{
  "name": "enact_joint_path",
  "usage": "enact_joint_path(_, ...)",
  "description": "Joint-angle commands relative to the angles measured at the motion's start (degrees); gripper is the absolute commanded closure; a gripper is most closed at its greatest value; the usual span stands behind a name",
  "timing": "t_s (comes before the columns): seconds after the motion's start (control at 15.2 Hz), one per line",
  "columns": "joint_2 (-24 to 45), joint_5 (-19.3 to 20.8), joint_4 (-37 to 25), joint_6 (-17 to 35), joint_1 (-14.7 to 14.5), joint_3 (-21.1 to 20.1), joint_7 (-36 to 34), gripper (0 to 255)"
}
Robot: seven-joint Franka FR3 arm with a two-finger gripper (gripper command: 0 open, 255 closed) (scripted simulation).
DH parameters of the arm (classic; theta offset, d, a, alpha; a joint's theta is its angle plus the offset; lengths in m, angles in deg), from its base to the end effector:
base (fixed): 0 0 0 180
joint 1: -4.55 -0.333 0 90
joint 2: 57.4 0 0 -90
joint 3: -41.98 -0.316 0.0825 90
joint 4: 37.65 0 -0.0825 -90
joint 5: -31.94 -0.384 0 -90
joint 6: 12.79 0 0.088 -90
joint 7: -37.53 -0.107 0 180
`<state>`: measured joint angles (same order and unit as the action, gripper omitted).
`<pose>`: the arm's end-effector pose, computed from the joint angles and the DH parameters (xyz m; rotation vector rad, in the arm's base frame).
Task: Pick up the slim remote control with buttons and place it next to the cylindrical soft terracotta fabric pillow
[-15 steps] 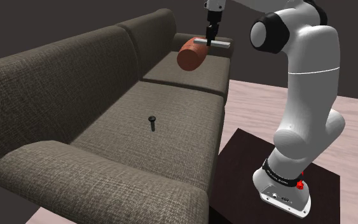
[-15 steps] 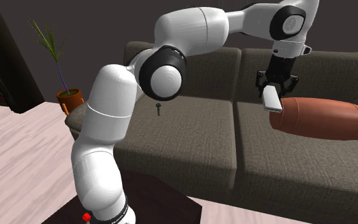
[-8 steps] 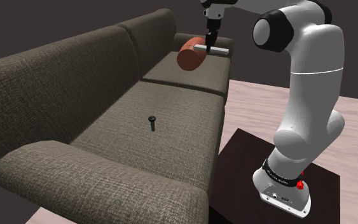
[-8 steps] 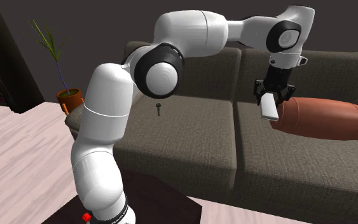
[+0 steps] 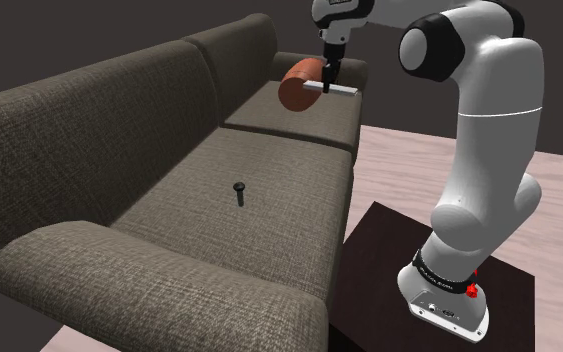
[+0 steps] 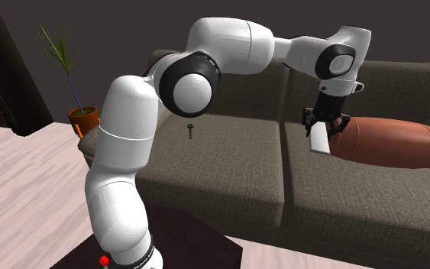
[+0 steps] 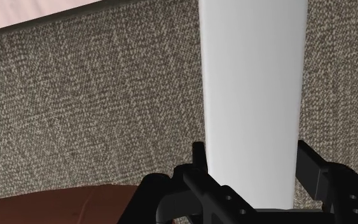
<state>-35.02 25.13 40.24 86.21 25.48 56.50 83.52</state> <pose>0.5707 -0.3576 0.5040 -3.1056 -0.2843 -0.0100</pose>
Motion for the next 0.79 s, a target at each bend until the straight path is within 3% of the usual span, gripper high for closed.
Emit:
enact_joint_path(0.0,-0.1,0.0,1.7,1.7,-0.1,0.0,0.0,255)
enact_joint_path(0.73,0.6,-0.3,9.2,9.8,-0.5,-0.3,0.5,255)
